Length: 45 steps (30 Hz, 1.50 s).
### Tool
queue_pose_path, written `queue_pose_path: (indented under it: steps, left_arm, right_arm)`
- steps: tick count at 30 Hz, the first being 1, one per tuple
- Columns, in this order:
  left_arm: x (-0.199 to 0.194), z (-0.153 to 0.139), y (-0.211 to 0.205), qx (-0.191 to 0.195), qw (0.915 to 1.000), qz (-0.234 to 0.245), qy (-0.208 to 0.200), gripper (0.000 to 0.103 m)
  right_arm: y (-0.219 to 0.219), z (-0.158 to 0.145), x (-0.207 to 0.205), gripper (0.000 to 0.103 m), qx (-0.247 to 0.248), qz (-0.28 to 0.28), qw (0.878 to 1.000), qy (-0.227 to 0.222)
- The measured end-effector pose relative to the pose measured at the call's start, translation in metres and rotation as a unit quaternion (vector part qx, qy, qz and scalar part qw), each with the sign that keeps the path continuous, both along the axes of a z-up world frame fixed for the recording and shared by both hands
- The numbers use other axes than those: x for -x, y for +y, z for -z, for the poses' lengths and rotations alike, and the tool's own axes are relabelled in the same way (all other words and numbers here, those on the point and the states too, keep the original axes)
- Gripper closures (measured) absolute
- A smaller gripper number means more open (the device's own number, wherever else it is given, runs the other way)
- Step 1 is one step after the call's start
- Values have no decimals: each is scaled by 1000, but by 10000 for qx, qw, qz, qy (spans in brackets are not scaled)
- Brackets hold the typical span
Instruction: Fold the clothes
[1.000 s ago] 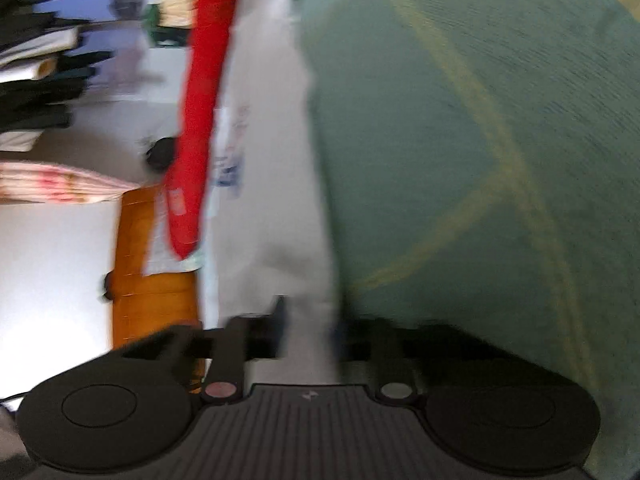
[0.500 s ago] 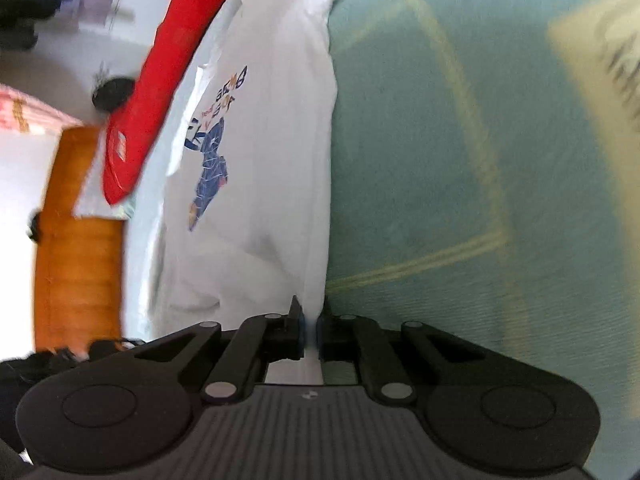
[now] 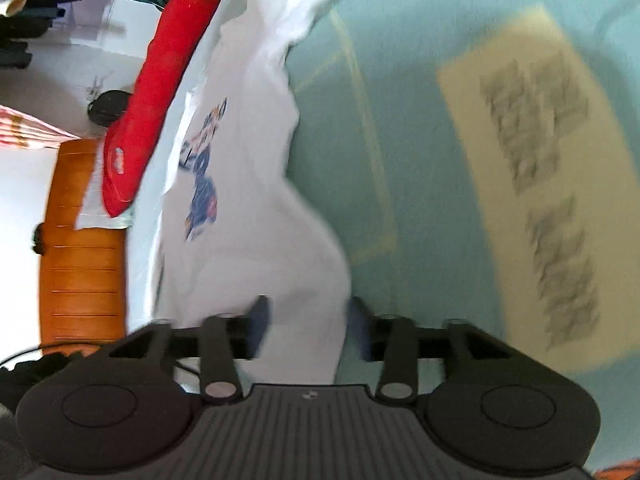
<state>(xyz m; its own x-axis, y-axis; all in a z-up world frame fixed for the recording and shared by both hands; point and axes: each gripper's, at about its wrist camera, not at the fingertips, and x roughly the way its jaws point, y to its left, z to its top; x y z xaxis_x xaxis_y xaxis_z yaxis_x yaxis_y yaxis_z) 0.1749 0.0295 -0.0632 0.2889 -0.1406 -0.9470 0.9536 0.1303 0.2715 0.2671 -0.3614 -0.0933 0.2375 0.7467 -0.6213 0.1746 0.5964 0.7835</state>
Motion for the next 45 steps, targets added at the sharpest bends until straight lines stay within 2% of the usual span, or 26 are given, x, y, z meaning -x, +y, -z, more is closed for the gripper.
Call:
queue_pose_path:
  steps: [3, 8, 16, 19, 20, 21, 22, 23, 28, 32, 35, 38, 42, 45]
  left_arm:
    - [-5, 4, 1, -3, 10000, 3, 49, 97]
    - [-8, 7, -1, -20, 9999, 1, 123, 97]
    - [-7, 7, -1, -22, 9998, -81, 176, 97]
    - [-11, 12, -3, -31, 9997, -123, 200, 97]
    - [-12, 12, -3, -36, 9997, -126, 203, 97]
    - [-12, 12, -3, -40, 9997, -128, 206, 97]
    - [-12, 11, -3, -40, 9997, -133, 204, 97]
    - [-12, 10, -3, -37, 9997, -136, 200, 97]
    - [-7, 3, -2, -15, 9999, -78, 111, 97]
    - [3, -14, -2, -15, 9997, 213, -141, 97]
    - [7, -35, -7, 211, 9995, 218, -65, 98]
    - [10, -44, -10, 339, 9988, 341, 112, 98]
    - [11, -26, -8, 350, 9986, 198, 330, 98]
    - [12, -16, -4, 301, 9987, 107, 396, 97]
  right_arm:
    - [6, 17, 21, 45, -323, 255, 9990, 173]
    - [22, 37, 32, 46, -889, 580, 9943, 26]
    - [27, 54, 47, 53, -1347, 998, 9858, 11]
    - [32, 62, 43, 60, -1485, 1070, 9831, -94]
    - [37, 65, 36, 71, -1511, 1041, 9829, -177]
    - [36, 66, 34, 78, -1488, 998, 9836, -222]
    - [31, 66, 34, 92, -1425, 951, 9850, -212]
    - [29, 66, 34, 96, -1365, 912, 9863, -185]
    - [18, 41, 37, 94, -916, 636, 9938, -23]
    - [11, 9, 30, 94, -700, -84, 9975, -61]
    - [4, -17, 22, 95, -508, -697, 9962, -123]
    - [-5, -35, 10, 95, -119, -1188, 9927, -150]
    - [-5, -31, 1, 95, 473, -1731, 9837, 115]
    - [8, -21, 8, 95, 566, -2014, 9773, 334]
